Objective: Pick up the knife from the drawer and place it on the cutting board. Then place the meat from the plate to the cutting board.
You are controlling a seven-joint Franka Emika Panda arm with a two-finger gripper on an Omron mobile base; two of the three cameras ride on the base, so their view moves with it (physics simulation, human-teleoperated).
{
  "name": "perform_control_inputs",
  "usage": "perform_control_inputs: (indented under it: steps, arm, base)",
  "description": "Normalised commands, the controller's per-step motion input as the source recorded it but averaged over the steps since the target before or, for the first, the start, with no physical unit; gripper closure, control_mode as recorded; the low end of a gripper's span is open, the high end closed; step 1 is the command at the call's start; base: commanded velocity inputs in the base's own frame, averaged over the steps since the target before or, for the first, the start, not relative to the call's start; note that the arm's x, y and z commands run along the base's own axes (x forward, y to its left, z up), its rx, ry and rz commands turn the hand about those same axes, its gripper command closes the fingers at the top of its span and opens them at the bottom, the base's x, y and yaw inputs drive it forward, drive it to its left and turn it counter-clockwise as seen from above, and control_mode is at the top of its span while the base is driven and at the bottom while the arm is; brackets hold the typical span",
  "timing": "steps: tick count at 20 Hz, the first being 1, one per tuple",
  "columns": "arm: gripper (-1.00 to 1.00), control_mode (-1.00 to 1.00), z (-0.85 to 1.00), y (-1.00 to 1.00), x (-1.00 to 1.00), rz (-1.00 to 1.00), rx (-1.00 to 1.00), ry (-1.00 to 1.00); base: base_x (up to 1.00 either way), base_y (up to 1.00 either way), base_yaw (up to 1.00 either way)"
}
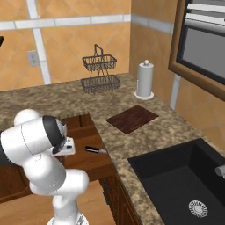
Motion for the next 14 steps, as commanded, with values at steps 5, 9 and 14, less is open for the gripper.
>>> perform_control_inputs:
  steps: [5,9,14]
  arm:
    - [-1.00,-1.00,0.01,1.00,-0.91,0.08,0.00,0.01]
    - [-1.00,-1.00,0.15,1.00,-0.70,0.07,0.00,0.09]
    - [-1.00,-1.00,0.84,0.59,-0.32,0.01,0.02,-0.06]
  base:
    - [0.00,0.00,0.00]
    - [0.00,0.00,0.00]
    - [0.00,0.00,0.00]
